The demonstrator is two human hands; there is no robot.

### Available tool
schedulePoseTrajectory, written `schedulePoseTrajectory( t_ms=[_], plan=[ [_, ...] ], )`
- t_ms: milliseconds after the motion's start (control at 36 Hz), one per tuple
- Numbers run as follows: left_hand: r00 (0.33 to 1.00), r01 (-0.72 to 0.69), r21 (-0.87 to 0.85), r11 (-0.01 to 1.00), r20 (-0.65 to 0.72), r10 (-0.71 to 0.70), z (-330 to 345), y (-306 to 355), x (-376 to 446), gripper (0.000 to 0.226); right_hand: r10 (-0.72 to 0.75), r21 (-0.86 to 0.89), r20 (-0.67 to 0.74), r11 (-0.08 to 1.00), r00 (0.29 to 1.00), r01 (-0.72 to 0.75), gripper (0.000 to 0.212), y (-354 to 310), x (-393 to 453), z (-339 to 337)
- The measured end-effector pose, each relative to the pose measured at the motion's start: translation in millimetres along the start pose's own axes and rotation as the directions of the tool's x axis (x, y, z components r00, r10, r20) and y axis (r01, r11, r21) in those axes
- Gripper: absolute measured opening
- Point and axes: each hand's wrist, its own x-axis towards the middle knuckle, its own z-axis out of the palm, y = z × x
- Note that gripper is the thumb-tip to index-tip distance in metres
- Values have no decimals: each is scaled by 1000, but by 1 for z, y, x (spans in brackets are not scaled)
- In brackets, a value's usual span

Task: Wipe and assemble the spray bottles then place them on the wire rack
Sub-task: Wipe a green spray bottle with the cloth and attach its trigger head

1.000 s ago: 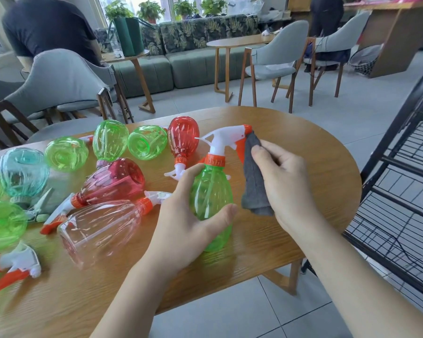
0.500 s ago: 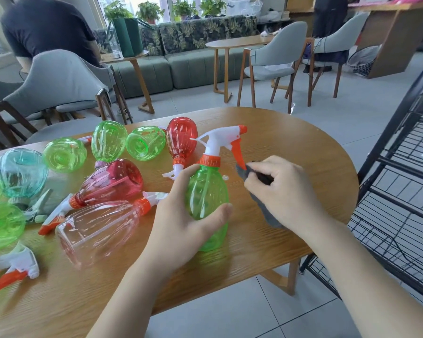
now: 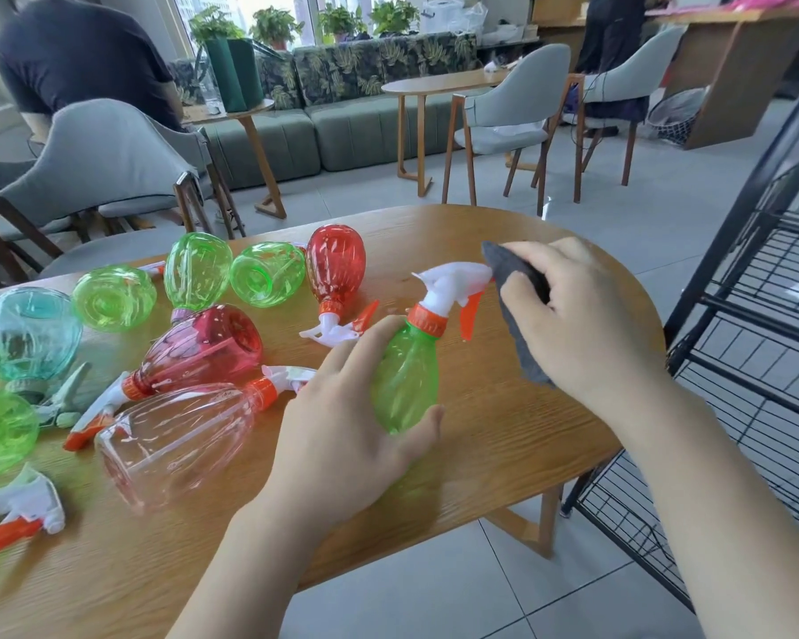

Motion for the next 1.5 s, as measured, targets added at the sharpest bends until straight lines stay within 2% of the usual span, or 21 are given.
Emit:
schedulePoseTrajectory(
  t_ms=[139,250,361,500,583,639,694,750,861,917,1111,1167,1278,1333,1417,1500],
  plan=[
    [999,-45,156,987,9,44,-3,6,0,81,10,-117,45,993,999,-5,34,1,0,-5],
    [998,-61,243,968,27,56,-3,11,2,80,-52,-113,31,992,998,55,37,-5,-4,0],
    [999,-40,271,962,41,30,-3,12,3,80,-146,-45,-5,988,989,146,35,-16,-10,6],
    [999,-7,259,966,34,-2,-1,12,2,80,-231,55,-19,971,973,231,51,-32,-20,13],
    [1000,16,240,971,20,-21,-1,12,1,80,-180,205,-71,960,981,191,39,-31,-20,12],
    [999,46,200,979,0,-47,-1,12,0,79,-65,359,-96,929,993,95,26,-29,-20,10],
    [996,87,147,985,-30,-84,0,11,0,80,91,472,-88,881,992,-39,25,-26,-21,11],
    [992,115,117,986,-57,-109,2,10,1,81,222,530,-19,829,975,-179,31,-22,-22,16],
    [987,129,87,988,-107,-120,7,16,-1,79,431,704,253,531,866,-470,42,-24,-22,28],
    [987,136,90,987,-102,-127,8,20,-2,80,436,744,337,420,835,-519,49,-25,-23,34],
    [991,136,201,970,-28,-133,11,29,-5,102,425,800,447,205,787,-565,12,-33,-23,40],
    [991,133,259,957,-30,-129,11,30,-5,108,411,820,459,146,788,-554,10,-33,-23,39],
    [990,128,360,924,-96,-99,19,30,-4,115,332,851,420,181,845,-493,13,-34,-25,41],
    [991,115,411,904,-107,-77,23,32,-5,118,344,860,373,220,862,-460,19,-34,-27,44],
    [997,80,444,892,-51,-64,28,38,-10,125,380,835,291,348,878,-427,34,-31,-28,46],
    [992,83,308,948,63,-108,22,48,-15,126,365,801,285,417,886,-430,27,-26,-25,39]
  ],
)
